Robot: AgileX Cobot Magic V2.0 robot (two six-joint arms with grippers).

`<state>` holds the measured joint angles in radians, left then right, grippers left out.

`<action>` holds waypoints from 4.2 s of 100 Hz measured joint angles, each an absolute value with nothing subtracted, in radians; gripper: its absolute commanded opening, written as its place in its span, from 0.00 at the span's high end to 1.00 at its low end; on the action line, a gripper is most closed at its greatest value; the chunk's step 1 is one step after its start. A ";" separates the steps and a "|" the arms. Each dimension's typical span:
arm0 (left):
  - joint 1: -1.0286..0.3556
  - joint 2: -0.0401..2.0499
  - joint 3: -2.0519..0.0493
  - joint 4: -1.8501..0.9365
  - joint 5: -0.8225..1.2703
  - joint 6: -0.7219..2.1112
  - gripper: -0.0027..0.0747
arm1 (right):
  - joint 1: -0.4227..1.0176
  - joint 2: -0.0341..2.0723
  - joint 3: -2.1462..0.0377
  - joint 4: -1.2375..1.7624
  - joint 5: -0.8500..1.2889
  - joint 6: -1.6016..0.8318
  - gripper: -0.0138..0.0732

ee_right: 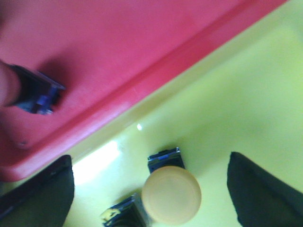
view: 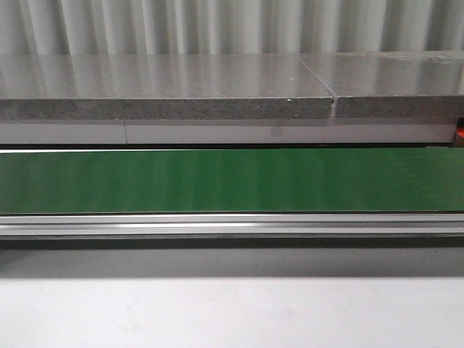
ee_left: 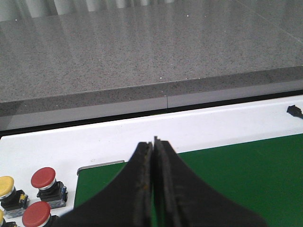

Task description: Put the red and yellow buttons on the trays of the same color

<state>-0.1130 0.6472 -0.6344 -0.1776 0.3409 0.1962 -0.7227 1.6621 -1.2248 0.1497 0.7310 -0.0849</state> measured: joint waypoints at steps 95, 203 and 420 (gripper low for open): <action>-0.113 0.647 -0.634 -0.178 0.341 0.196 0.99 | -0.084 0.973 -0.859 0.157 0.716 -0.162 0.10; -0.113 0.647 -0.634 -0.178 0.341 0.196 0.99 | -0.084 0.699 -0.726 0.151 0.782 -0.162 0.92; 0.335 1.308 -0.886 -0.218 0.514 -0.087 0.14 | -0.084 0.699 -0.726 0.151 0.787 -0.162 0.92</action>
